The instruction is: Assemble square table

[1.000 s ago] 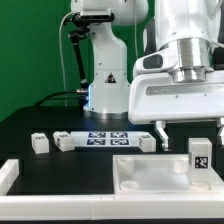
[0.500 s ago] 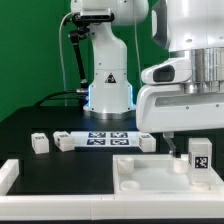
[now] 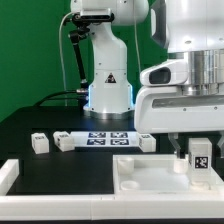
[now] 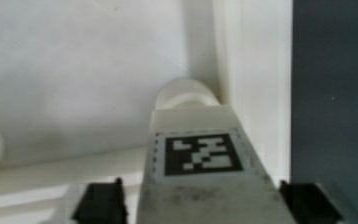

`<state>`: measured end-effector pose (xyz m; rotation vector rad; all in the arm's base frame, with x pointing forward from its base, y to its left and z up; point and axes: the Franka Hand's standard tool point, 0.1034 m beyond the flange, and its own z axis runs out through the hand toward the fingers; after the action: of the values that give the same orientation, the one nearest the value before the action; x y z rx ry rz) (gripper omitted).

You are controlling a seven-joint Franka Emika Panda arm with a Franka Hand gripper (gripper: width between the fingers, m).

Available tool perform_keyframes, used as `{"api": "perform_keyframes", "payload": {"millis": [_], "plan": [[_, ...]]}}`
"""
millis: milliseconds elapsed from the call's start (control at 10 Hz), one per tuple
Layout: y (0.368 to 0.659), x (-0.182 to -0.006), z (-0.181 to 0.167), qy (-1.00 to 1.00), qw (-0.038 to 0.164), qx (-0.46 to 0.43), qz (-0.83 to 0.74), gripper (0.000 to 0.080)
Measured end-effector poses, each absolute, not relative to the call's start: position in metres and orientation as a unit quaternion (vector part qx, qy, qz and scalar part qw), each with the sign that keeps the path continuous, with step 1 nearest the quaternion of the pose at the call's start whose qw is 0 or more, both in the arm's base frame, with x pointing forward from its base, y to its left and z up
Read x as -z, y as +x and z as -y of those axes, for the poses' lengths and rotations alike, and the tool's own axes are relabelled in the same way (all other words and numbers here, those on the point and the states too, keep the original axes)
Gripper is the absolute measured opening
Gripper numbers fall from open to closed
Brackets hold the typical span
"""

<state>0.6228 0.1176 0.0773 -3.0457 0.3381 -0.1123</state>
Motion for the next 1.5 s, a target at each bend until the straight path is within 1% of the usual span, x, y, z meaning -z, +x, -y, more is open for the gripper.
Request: {"api": "perform_keyframes", "payload": {"millis": [100, 500, 600, 800, 900, 1000, 1100, 1300, 1400, 1500], "plan": [[0.623, -0.077, -0.118, -0.989, 0.039, 0.035, -0.138, 0.0285], [0.624, -0.077, -0.116, -0.948, 0.045, 0.035, -0.313, 0.0285], [0.624, -0.077, -0.114, -0.92, 0.056, 0.026, -0.388, 0.0285], [0.625, -0.077, -0.113, -0.813, 0.087, -0.002, -0.575, 0.0287], [0.625, -0.077, -0.115, -0.769, 0.1, -0.014, -0.631, 0.0287], [0.625, -0.077, -0.116, -0.731, 0.103, -0.022, -0.674, 0.0287], [0.625, -0.077, -0.12, -0.7, 0.101, -0.026, -0.706, 0.0287], [0.625, -0.076, -0.12, -0.72, 0.101, -0.023, -0.687, 0.0288], [0.624, -0.076, -0.121, -0.779, 0.091, -0.011, -0.62, 0.039], [0.624, -0.076, -0.124, -0.848, 0.08, 0.006, -0.525, 0.0529]]}}
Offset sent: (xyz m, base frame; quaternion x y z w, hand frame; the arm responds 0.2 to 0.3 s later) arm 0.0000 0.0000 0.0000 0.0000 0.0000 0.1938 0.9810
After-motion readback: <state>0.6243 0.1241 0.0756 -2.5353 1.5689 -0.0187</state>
